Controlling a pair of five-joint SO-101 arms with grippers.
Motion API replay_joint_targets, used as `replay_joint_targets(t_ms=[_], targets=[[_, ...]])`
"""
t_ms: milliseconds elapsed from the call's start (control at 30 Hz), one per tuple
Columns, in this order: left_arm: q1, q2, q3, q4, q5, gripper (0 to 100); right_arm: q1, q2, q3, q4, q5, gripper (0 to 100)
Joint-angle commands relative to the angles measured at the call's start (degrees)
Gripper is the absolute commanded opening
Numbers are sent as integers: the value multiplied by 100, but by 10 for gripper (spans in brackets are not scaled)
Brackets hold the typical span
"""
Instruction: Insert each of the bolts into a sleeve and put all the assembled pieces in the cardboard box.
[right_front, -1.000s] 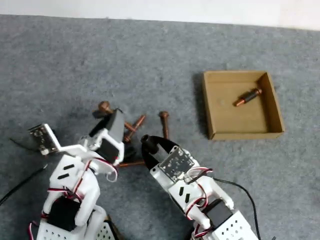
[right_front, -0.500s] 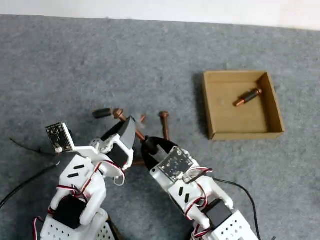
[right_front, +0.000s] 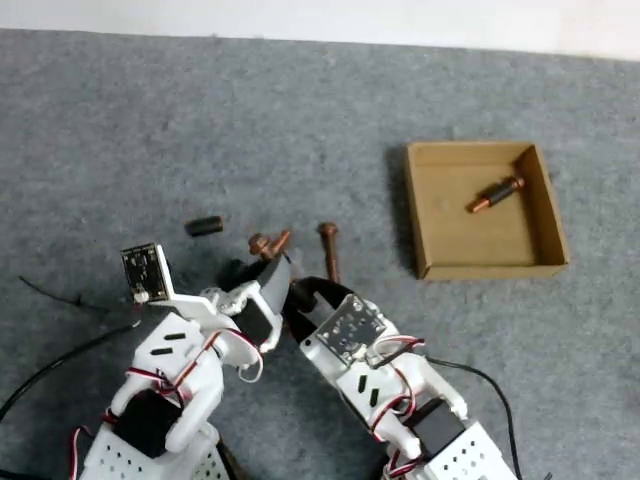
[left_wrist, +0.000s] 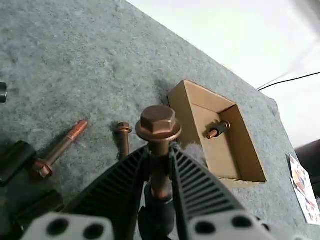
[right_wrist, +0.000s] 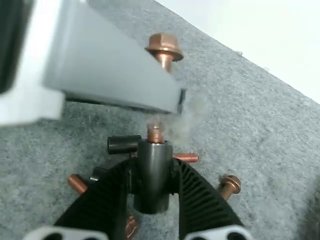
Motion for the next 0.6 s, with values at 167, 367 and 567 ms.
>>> replay_joint_targets(t_ms=[167, 367, 567], targets=[[84, -57, -84, 299, -26, 7, 4, -163, 629, 13, 53, 6], [110, -57, -127, 738, -26, 8, 4, -163, 629, 22, 53, 6], [110, -57, -127, 765, -35, 8, 4, -163, 629, 22, 53, 6]])
